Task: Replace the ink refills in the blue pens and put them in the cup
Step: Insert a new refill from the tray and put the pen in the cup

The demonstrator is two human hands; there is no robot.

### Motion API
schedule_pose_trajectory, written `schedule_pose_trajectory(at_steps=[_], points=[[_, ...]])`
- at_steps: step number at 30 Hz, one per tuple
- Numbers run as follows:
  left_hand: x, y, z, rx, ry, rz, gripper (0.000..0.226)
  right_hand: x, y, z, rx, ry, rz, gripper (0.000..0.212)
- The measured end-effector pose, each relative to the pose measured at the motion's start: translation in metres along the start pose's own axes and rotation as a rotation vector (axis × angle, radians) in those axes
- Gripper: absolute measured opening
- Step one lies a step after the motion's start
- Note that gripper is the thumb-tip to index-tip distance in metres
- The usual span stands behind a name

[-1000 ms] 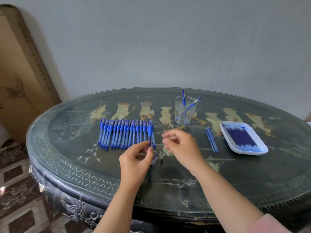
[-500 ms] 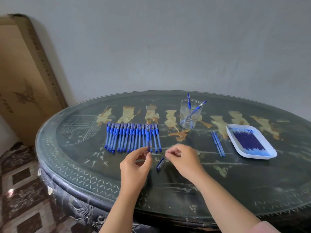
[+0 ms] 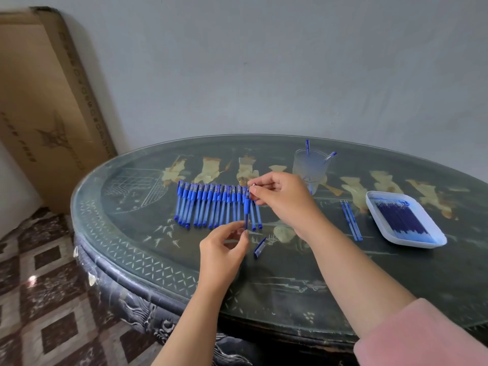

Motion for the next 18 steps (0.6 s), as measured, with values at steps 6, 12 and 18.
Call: schedule_pose_trajectory(at_steps=[6,12,18], points=[[0.0007,0.0031,0.0010,0.024,-0.007,0.002,0.018,-0.0040,-0.0002,0.0000,0.000,0.022,-0.037,0.009],[0.0009,0.0039,0.0007,0.047,-0.004,-0.011,0.017,-0.0035,-0.0056,-0.0026,-0.036,0.003,0.006,0.009],[0.0019,0.0033,-0.0003,0.061,-0.007,-0.019,0.018,0.0024,0.0040,-0.0059,0.001,-0.026,0.170,0.007]])
Point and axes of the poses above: each hand's wrist, its own z-axis away from the middle knuckle, its own x-axis out of the palm, y = z × x, the point moved 8 cm from there along -z, towards the middle knuckle, and after that the axes turned 2 degrees about x, right-handed, at the moved point
